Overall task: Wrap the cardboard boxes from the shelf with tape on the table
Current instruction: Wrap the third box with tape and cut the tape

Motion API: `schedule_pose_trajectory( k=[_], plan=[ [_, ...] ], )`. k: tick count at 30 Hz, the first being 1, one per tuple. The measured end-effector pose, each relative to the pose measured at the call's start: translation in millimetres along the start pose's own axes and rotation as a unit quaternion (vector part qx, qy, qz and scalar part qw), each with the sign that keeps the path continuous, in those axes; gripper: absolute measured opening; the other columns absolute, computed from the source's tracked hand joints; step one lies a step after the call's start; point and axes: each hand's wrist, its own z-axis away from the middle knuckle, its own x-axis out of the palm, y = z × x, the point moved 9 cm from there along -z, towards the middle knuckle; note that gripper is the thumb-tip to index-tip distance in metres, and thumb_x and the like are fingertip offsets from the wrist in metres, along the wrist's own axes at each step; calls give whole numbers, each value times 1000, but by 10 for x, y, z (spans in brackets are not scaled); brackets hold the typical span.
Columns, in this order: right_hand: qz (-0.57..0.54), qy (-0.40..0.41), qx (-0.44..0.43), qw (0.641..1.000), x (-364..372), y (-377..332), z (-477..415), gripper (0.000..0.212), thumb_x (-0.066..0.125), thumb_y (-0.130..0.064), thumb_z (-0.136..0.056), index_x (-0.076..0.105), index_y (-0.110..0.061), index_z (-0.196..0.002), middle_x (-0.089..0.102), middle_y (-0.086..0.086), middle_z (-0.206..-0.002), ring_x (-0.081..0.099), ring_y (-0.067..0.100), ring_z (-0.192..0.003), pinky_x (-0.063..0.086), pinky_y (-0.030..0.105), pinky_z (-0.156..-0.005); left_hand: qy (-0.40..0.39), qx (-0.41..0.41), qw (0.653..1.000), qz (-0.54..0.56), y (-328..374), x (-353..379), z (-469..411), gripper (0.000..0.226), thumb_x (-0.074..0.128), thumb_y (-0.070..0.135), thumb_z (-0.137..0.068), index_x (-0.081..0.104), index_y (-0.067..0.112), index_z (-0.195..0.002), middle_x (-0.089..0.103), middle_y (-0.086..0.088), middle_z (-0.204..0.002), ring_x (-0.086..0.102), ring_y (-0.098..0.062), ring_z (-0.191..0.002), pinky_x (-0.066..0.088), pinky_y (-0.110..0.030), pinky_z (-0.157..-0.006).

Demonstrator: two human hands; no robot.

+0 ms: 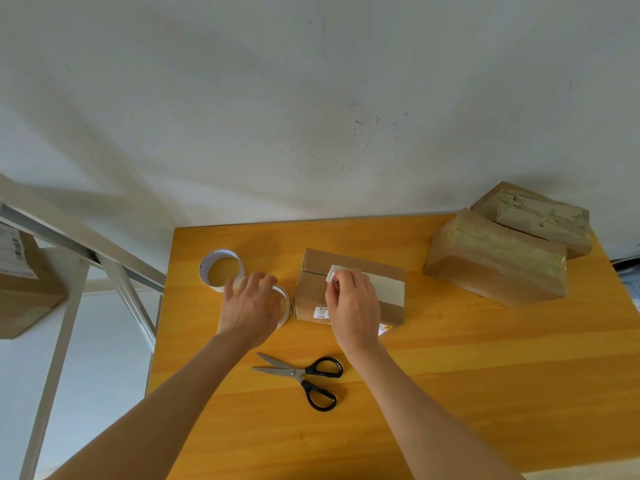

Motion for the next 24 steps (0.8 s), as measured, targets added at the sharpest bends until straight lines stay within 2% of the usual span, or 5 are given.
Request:
schedule_pose_trajectory(
  k=[3,5,10,16,24],
  plan=[
    [-19,1,-2,1000,-5,-14,-5,12,73,-5,-79,62,-7,-82,63,7,-78,60,21,-69,54,33,-57,9,-24,969,248,240,-162,-110,36,33,42,-95,57,18,-107,61,3,-107,61,-20,-87,52,-40,-72],
    [-37,5,-7,999,-12,-22,-7,11,73,-5,-80,65,-8,-87,64,6,-81,61,22,-72,53,32,-61,10,-48,939,339,391,-200,-185,26,46,40,-95,58,18,-103,60,7,-104,58,-12,-89,52,-34,-75],
    [-45,-2,-16,999,22,-35,12,8,73,-4,-80,67,-4,-85,62,7,-81,60,22,-72,52,31,-62,0,-88,933,348,506,-214,-260,22,63,39,-87,63,17,-88,49,18,-108,51,11,-83,39,-2,-65],
    [-57,-7,-20,998,45,-61,31,7,65,-8,-85,69,-8,-90,61,6,-82,58,21,-73,50,31,-64,16,-121,936,331,433,-195,-270,25,63,33,-87,70,9,-88,54,8,-116,54,-7,-92,43,-10,-70],
    [-61,-42,-56,996,132,-131,70,17,64,-10,-85,70,-10,-101,57,7,-84,55,20,-74,51,30,-61,44,-169,930,323,334,-217,-206,21,65,25,-85,67,7,-74,58,9,-106,58,-11,-90,49,-25,-73]
  ],
)
